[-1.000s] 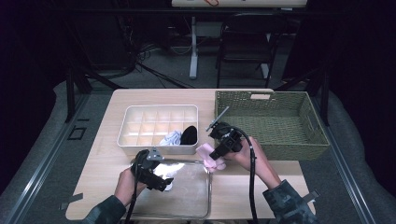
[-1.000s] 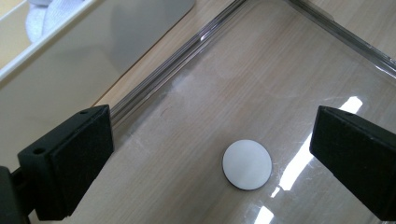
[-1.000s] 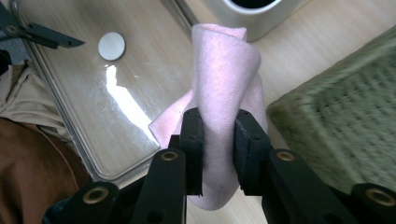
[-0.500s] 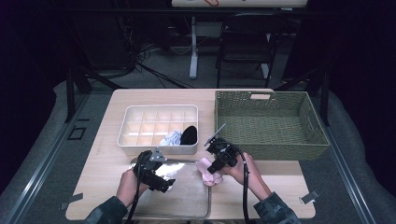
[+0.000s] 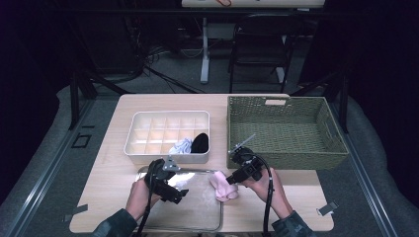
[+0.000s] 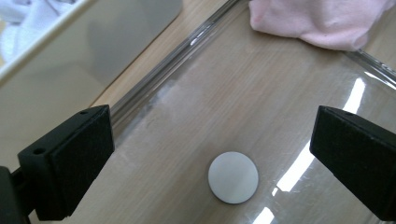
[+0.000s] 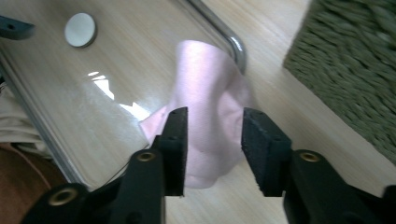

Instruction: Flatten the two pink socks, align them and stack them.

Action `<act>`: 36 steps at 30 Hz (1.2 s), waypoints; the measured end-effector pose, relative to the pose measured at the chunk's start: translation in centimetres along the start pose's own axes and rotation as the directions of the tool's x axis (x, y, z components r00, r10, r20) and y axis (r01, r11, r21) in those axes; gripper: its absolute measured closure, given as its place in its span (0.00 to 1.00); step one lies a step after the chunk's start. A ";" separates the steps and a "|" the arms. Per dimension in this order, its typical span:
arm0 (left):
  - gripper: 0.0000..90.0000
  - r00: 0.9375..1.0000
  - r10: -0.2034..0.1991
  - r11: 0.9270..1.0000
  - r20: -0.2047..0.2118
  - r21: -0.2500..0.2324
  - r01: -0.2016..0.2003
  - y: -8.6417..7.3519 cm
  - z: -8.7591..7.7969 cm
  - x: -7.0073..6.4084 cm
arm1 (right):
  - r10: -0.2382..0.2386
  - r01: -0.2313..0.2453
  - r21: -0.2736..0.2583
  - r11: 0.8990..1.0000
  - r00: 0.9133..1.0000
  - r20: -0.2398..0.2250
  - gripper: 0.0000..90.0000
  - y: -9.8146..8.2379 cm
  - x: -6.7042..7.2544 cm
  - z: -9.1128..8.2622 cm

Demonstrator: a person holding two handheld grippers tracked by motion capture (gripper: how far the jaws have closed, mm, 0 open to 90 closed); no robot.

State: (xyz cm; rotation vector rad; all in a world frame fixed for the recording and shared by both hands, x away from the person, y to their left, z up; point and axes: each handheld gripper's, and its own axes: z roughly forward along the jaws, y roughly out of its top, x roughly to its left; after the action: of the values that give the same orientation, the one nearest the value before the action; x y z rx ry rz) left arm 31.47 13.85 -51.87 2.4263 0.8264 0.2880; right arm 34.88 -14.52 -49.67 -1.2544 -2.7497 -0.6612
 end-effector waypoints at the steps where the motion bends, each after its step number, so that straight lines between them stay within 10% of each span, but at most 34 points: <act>1: 0.00 1.000 -0.001 1.000 -0.004 0.000 0.001 0.0 -0.1 0.1 | 0.014 -0.014 -0.008 1.000 1.000 0.002 0.70 -0.1 -0.1 0.3; 7: 0.00 1.000 -0.010 1.000 0.000 0.007 0.010 0.0 0.0 -0.3 | 0.030 -0.034 0.049 0.998 0.997 0.071 0.65 -0.5 0.0 2.5; 8: 0.00 1.000 -0.008 1.000 -0.001 0.007 0.008 0.0 0.0 -0.4 | 0.041 -0.045 0.143 0.989 0.999 0.032 0.63 -0.4 -0.4 2.2; 11: 0.00 1.000 -0.008 1.000 -0.001 0.012 0.008 0.0 0.1 -0.4 | 0.037 -0.040 0.028 0.999 0.994 0.100 0.63 -1.0 -0.4 2.8; 20: 0.00 1.000 -0.007 1.000 -0.006 0.020 0.007 -0.1 0.3 -0.4 | 0.074 -0.077 0.027 0.997 0.993 0.089 0.64 -1.8 -1.4 3.3; 36: 0.00 1.000 -0.013 1.000 0.008 0.027 0.013 0.0 0.7 -0.7 | 0.099 -0.100 0.010 0.995 0.994 0.038 0.99 -2.2 -1.8 2.9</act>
State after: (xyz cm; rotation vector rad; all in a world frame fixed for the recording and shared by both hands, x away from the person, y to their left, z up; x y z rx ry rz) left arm 31.16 13.09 -52.44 2.4448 0.8470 0.2638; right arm 34.87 -15.96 -53.53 -1.4047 -2.6946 -0.6182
